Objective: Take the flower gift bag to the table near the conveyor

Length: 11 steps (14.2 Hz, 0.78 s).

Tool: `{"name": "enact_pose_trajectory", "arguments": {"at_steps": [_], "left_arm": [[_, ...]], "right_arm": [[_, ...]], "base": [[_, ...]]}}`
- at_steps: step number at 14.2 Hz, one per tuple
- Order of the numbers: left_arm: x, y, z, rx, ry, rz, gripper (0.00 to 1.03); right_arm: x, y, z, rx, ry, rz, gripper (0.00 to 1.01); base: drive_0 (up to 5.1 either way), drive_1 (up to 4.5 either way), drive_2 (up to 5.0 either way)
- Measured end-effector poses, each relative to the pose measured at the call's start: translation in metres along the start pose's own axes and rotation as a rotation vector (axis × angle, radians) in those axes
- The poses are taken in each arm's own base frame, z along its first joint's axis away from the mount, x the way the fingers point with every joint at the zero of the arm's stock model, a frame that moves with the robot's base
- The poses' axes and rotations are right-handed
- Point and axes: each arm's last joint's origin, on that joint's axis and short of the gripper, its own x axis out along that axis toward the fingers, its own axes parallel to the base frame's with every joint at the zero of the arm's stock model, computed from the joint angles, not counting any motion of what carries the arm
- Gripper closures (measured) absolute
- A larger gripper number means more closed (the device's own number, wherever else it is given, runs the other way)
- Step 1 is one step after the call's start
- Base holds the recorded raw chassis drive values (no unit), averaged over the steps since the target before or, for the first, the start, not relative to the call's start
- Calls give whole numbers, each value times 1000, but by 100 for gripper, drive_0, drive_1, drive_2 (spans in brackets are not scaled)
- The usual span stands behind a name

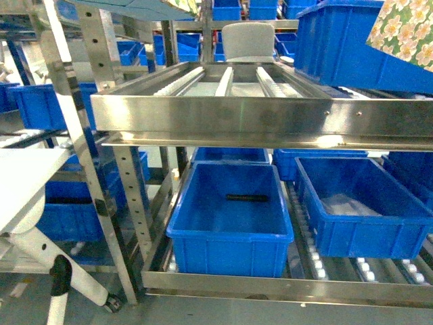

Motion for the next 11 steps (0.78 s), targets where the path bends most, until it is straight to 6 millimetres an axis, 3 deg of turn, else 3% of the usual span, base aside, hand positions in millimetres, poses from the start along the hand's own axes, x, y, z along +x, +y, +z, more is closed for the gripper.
{"name": "enact_pose_trajectory", "arguments": {"at_steps": [11], "left_arm": [[0, 0, 0, 1, 0, -1, 101]], "right_arm": [[0, 0, 0, 0, 0, 0, 99]], "base": [[-496, 248, 248]]}}
